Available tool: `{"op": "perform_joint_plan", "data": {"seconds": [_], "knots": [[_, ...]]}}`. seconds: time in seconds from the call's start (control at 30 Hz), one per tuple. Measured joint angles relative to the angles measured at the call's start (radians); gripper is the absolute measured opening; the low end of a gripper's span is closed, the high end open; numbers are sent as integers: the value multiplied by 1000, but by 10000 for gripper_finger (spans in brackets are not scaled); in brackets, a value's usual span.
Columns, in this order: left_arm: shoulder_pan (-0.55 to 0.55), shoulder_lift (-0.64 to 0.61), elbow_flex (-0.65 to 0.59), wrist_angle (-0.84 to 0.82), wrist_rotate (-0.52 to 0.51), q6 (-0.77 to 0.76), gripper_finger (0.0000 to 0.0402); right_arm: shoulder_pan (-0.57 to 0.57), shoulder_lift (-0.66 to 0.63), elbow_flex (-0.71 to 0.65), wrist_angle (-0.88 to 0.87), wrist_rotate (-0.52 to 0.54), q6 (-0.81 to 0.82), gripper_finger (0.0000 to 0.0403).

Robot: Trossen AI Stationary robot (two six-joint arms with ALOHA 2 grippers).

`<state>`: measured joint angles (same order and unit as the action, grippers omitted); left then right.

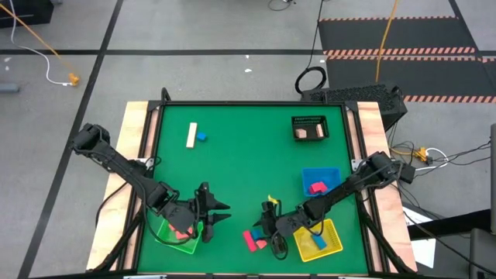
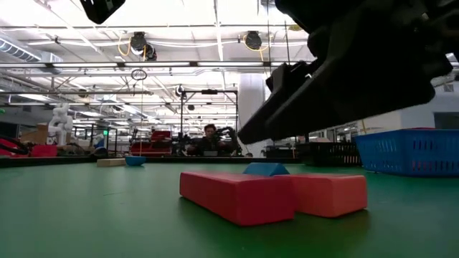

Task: Sort & place blocks by color
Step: Put the blue block into the yellow bin

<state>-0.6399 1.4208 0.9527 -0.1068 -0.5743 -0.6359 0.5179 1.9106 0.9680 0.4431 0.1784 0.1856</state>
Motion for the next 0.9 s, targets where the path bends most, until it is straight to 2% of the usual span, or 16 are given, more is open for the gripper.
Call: {"op": "perform_joint_plan", "data": {"seconds": [0.4, 0.53, 0.9], "knots": [[0, 0, 0, -2, 0, 30, 124, 1, 4, 0, 18, -24, -7, 212], [0, 0, 0, -2, 0, 31, 124, 1, 59, 3, 77, -26, -8, 212], [0, 0, 0, -5, 0, 24, 124, -21, 114, 43, 28, -21, 8, 207]]}}
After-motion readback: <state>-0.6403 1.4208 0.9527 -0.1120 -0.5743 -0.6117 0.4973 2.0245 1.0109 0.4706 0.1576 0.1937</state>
